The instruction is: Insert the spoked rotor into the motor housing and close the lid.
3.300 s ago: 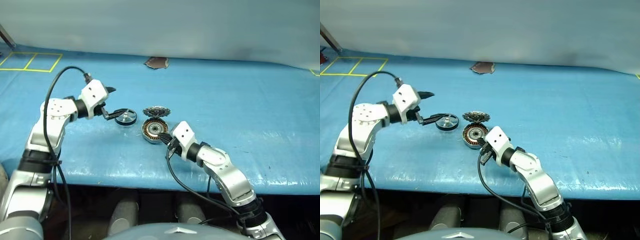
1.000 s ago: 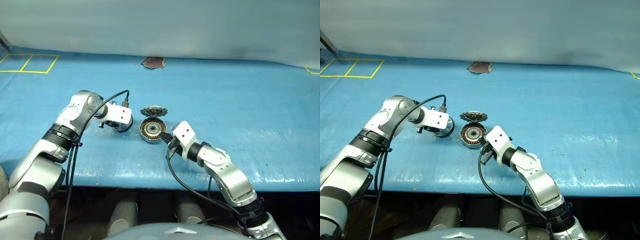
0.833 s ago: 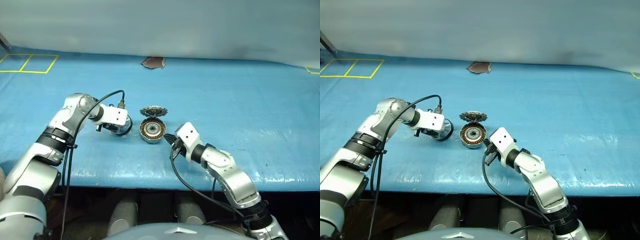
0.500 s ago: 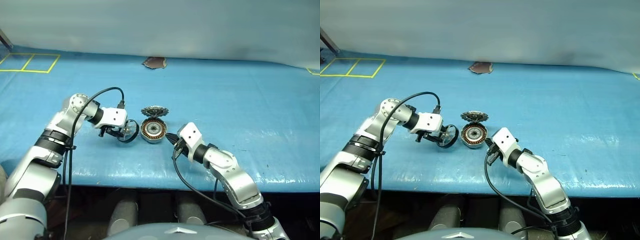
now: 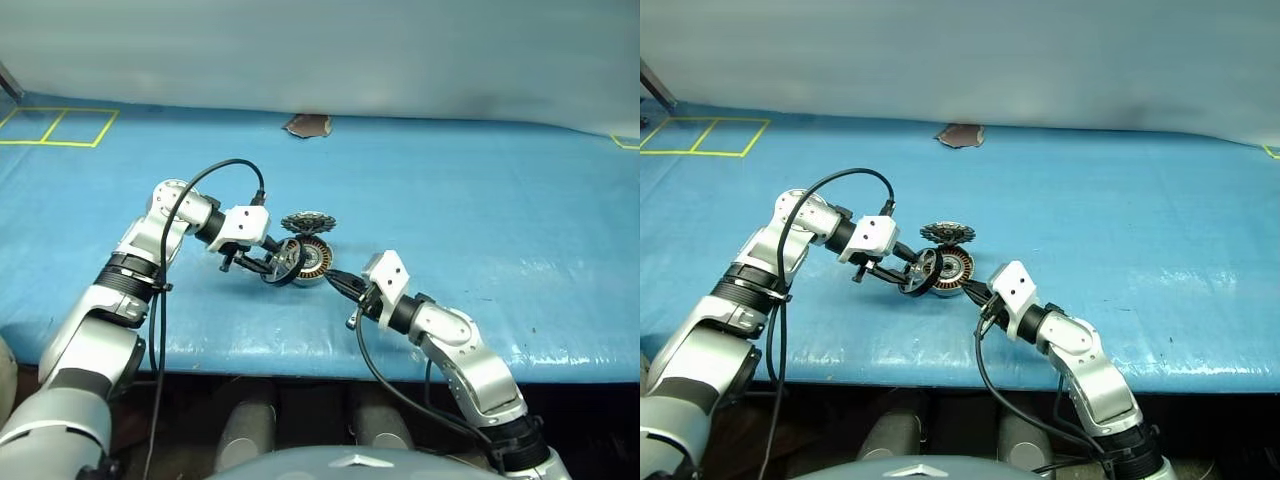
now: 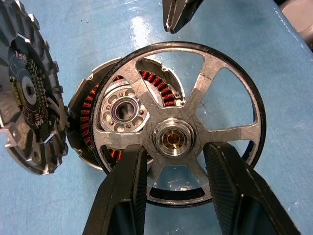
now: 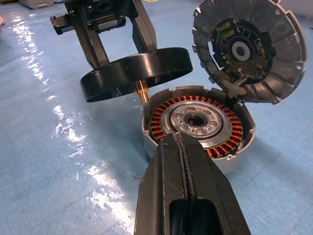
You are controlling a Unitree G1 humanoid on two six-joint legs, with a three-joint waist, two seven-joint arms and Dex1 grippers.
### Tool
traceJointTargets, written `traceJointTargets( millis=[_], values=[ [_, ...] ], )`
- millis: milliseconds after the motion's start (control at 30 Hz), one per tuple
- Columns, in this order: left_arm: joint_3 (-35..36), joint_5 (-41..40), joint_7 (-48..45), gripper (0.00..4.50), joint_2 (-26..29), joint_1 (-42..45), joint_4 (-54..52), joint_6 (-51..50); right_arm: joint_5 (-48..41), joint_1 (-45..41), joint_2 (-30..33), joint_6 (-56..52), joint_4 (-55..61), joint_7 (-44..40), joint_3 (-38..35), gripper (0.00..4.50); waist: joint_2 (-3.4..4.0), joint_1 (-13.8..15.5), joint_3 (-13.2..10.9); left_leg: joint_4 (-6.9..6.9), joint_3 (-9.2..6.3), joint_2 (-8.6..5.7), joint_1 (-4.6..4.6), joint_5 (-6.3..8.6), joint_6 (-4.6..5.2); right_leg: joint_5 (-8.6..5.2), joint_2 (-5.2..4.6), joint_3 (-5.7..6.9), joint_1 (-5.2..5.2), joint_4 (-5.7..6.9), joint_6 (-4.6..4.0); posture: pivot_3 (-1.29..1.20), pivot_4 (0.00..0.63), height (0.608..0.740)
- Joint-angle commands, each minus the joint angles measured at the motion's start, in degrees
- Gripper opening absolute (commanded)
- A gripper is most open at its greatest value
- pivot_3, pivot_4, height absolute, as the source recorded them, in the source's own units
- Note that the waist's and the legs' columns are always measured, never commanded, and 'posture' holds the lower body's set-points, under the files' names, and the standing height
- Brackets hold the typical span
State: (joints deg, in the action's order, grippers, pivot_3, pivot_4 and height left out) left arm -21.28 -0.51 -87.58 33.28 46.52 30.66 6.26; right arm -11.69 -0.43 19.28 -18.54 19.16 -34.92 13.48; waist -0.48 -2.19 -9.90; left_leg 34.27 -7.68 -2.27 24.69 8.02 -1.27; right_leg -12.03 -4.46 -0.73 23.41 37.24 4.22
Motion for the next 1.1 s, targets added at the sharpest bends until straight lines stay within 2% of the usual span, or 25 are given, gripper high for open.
traceJointTargets(
  millis=[33, 267, 600, 800, 1100],
  values=[
    [1.97, -0.93, 0.51, 1.55, -1.13, 3.30, 1.48, 1.06, -0.28, 1.31, 0.71, 2.03, 0.68, -0.51, -0.71, 0.00, -0.01, 0.09, 0.00, 0.01, 0.00, 0.00, 0.00, 0.00, 0.00, 0.00, 0.00, 0.00, 0.00, 0.00, 0.00, 0.00, 0.150, 0.740],
    [1.29, 1.51, 3.32, 1.55, -2.67, 5.61, 6.65, 4.57, 0.09, 2.46, 1.15, 3.68, 0.02, 0.02, -1.23, 0.00, -0.01, -0.03, 0.00, 0.03, 0.01, 0.00, -0.01, 0.00, 0.00, 0.01, 0.00, -0.01, -0.01, 0.01, 0.02, 0.00, 0.150, 0.740],
    [1.16, 3.39, 5.40, 1.55, -5.16, 6.88, 10.53, 8.08, -0.33, 3.32, 0.09, 14.59, -3.18, -1.75, -1.75, 0.00, -0.02, 0.11, -0.01, 0.05, 0.00, -0.02, 0.00, 0.00, 0.00, 0.02, -0.01, -0.01, -0.03, 0.00, 0.04, 0.00, 0.150, 0.740],
    [1.36, 3.80, 5.76, 1.55, -6.24, 7.35, 11.78, 8.51, 0.30, 4.24, -0.82, 20.14, -6.47, -1.82, -1.60, 0.00, -0.02, 0.14, -0.01, 0.07, 0.00, -0.03, 0.00, 0.00, 0.00, 0.02, -0.01, -0.01, -0.06, 0.00, 0.05, 0.00, 0.150, 0.740],
    [1.82, 2.94, 3.09, 1.55, -6.40, 8.11, 11.36, 6.38, 1.07, 4.67, -1.98, 21.44, -10.17, -1.28, -1.19, 0.00, -0.01, 0.13, -0.01, 0.14, -0.01, -0.03, 0.00, 0.00, 0.00, 0.04, 0.00, -0.01, -0.09, 0.01, 0.06, 0.00, 0.150, 0.740]
  ],
)
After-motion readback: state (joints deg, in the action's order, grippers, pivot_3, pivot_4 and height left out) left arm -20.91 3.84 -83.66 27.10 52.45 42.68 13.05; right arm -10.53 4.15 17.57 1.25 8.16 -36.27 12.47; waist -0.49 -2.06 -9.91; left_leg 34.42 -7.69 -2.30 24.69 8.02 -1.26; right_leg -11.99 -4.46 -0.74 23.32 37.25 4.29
